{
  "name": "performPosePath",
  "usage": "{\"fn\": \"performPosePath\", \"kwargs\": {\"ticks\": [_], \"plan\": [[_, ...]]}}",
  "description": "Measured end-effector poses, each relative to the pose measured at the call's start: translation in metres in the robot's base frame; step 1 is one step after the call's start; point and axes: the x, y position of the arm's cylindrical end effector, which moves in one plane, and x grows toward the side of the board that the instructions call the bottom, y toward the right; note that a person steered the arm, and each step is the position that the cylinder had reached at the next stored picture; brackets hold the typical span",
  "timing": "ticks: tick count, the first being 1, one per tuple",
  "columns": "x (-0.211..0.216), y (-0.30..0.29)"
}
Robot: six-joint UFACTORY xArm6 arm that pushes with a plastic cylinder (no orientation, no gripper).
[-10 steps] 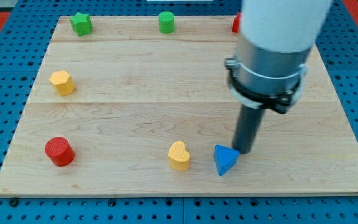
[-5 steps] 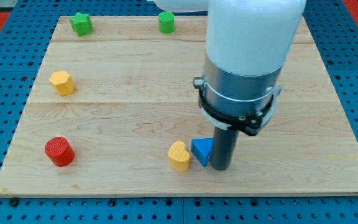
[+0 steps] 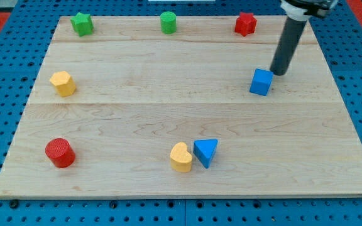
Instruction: Keep the blue blocks close to the right side of the heart
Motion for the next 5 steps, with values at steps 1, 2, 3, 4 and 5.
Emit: {"fn": "performPosePath", "kwargs": {"ticks": [1, 2, 3, 4, 5], "plan": [[0.041, -0.045], [0.070, -0.101], [0.095, -0.132], [0.098, -0.132], [0.084, -0.098]]}}
